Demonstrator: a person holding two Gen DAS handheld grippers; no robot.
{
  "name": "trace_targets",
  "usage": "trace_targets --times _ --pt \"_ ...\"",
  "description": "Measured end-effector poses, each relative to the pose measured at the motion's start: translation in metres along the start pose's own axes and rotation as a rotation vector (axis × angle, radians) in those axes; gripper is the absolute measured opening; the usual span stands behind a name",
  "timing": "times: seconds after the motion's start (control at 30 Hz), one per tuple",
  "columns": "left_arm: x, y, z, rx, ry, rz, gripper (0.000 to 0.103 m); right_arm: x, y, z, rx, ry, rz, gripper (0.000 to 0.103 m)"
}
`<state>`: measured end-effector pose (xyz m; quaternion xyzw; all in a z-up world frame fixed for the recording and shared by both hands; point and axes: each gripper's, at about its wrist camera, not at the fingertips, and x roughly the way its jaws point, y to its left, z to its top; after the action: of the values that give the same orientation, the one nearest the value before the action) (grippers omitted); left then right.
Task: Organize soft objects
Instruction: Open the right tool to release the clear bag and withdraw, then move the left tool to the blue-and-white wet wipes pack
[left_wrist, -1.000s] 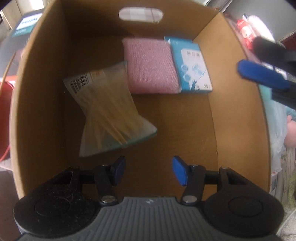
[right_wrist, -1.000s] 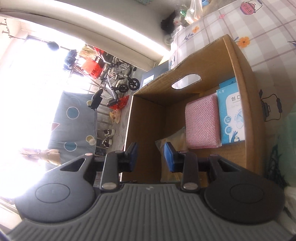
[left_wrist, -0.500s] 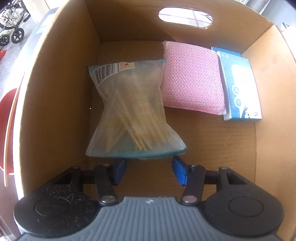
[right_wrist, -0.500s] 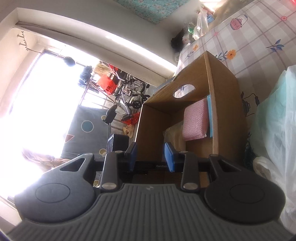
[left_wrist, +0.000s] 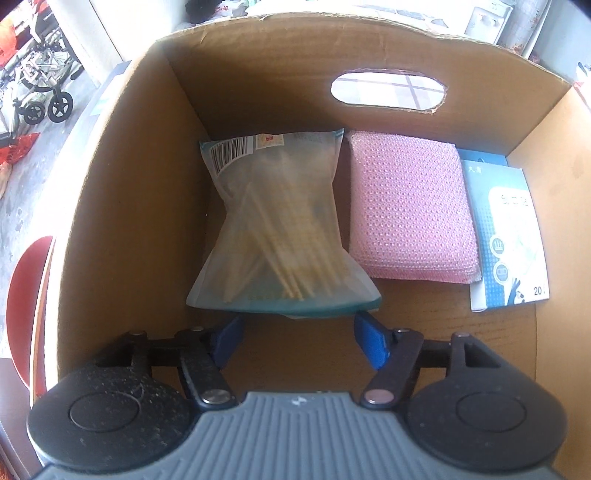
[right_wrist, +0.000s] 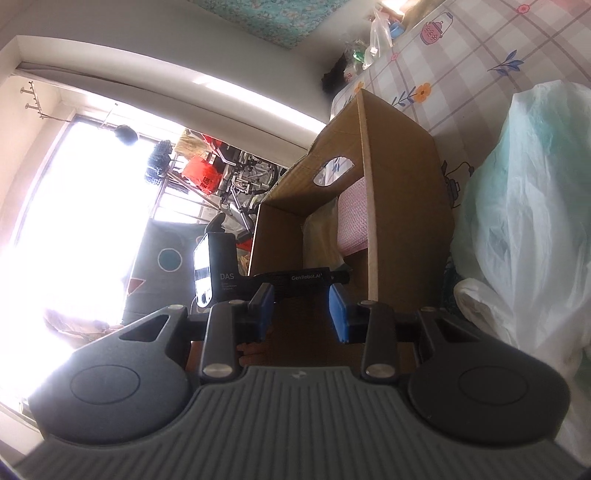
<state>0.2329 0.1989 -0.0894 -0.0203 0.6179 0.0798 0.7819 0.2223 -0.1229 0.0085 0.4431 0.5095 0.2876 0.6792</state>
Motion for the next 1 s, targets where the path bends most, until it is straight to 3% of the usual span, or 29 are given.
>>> trace_targets --times 0.17,0.37,0.53,0.63,0.9,1.0 --pt "-0.022 -0.002 -0.013 -0.023 -0.028 -0.053 0.084 -0.012 -0.002 -0.013 -0.018 -0.031 -0.009 0.042" --pt "-0.074 -0.005 -0.036 -0.036 -0.107 -0.108 0.085 -0.034 0.000 -0.035 -0.071 -0.099 -0.019 0.045" --pt "-0.126 -0.022 -0.047 -0.027 -0.224 -0.189 0.086 -0.063 -0.005 -0.056 -0.099 -0.175 -0.048 0.046" --pt "-0.153 -0.048 -0.039 -0.001 -0.294 -0.260 0.087 -0.085 -0.015 -0.068 -0.095 -0.228 -0.073 0.047" --pt "-0.198 -0.134 -0.077 0.103 -0.458 -0.403 0.091 -0.156 -0.050 -0.099 -0.066 -0.406 -0.152 0.049" --pt "-0.201 -0.167 -0.089 0.138 -0.484 -0.455 0.092 -0.181 -0.069 -0.108 -0.042 -0.470 -0.190 0.049"
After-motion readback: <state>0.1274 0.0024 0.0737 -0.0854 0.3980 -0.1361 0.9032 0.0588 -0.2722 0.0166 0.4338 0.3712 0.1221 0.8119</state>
